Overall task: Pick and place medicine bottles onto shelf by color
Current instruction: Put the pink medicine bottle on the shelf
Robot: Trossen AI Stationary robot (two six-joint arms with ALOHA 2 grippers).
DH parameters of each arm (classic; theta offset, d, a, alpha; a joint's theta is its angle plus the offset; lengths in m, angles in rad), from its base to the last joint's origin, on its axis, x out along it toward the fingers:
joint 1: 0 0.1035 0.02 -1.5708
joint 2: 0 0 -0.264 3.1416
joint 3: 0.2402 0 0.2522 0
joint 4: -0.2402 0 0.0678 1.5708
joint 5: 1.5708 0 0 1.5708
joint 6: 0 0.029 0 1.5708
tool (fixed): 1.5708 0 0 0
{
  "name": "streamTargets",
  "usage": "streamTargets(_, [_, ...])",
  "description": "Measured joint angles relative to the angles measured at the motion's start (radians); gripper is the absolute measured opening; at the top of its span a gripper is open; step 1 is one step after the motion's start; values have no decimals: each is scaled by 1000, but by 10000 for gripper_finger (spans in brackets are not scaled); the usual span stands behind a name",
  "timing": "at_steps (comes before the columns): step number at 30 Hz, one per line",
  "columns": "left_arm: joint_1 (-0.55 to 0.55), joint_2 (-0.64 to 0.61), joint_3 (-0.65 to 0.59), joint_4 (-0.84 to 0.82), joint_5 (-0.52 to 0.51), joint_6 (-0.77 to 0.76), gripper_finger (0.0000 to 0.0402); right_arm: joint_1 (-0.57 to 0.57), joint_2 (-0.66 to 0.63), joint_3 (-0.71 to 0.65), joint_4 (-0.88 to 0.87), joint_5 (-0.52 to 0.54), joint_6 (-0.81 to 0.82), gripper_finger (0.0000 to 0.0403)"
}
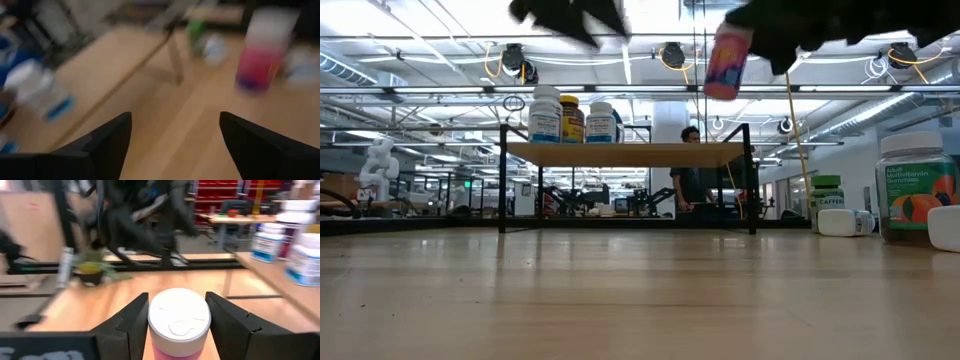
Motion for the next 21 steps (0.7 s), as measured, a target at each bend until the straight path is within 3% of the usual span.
streamTargets(3, [-11, 6, -97, -50, -16, -113, 278, -70, 21, 0, -12, -16, -9, 167])
streamTargets(8, [-14, -4, -316, 204, -17, -139, 245, -250, 59, 63, -101, -164, -52, 167])
streamTargets(16, [93, -12, -584, 616, 116, 19, 214, -568, 171, 456, -392, -190, -303, 167])
streamTargets(18, [127, -11, -643, 691, 148, 30, 210, -651, 236, 525, -400, -242, -324, 167])
streamTargets(21, [181, -10, -709, 773, 179, 33, 207, -769, 362, 633, -395, -403, -314, 167])
